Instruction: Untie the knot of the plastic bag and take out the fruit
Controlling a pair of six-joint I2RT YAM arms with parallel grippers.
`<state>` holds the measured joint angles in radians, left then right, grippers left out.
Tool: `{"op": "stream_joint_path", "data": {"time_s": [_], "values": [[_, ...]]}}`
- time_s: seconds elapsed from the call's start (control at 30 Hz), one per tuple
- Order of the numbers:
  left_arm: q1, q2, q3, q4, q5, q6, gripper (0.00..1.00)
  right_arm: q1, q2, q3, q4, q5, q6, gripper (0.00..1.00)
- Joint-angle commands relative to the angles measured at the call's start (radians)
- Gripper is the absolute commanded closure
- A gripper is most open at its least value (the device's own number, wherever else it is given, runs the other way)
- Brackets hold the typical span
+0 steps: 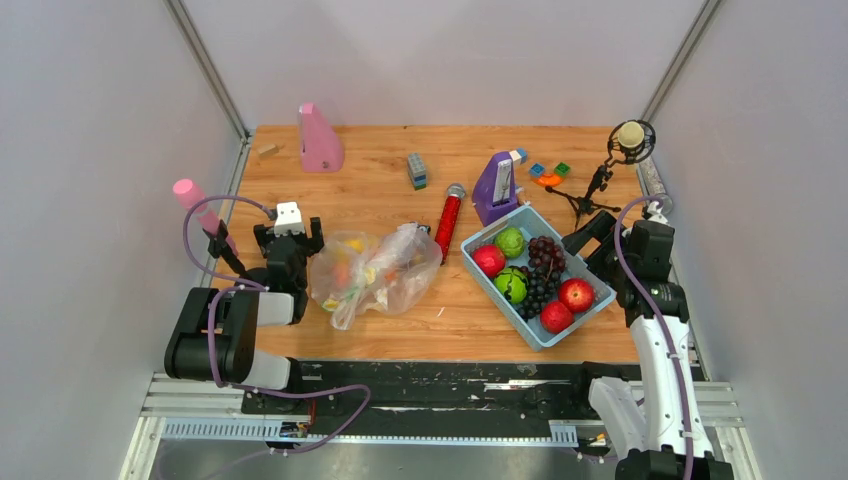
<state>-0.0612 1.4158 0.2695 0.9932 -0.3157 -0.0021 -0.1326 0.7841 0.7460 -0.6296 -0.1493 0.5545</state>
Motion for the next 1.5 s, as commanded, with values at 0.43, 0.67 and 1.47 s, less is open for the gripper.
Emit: {"op": "stream_joint_path", "data": {"time_s": [0.43,0.67,1.47], "values": [[0.006,-0.003,0.004,0.062,-0.003,-0.009,0.00,-0.004,0.035,0.048,0.004,-0.008,-0.002,0.00],[0.001,-0.011,-0.002,0.074,-0.014,-0.009,0.00,-0.004,0.035,0.058,-0.015,-0.015,-0.010,0.00],[-0.078,-0.364,0.592,-1.236,0.023,-0.345,0.00,-0.004,-0.019,0.140,-0.098,-0.083,-0.053,0.00]]}}
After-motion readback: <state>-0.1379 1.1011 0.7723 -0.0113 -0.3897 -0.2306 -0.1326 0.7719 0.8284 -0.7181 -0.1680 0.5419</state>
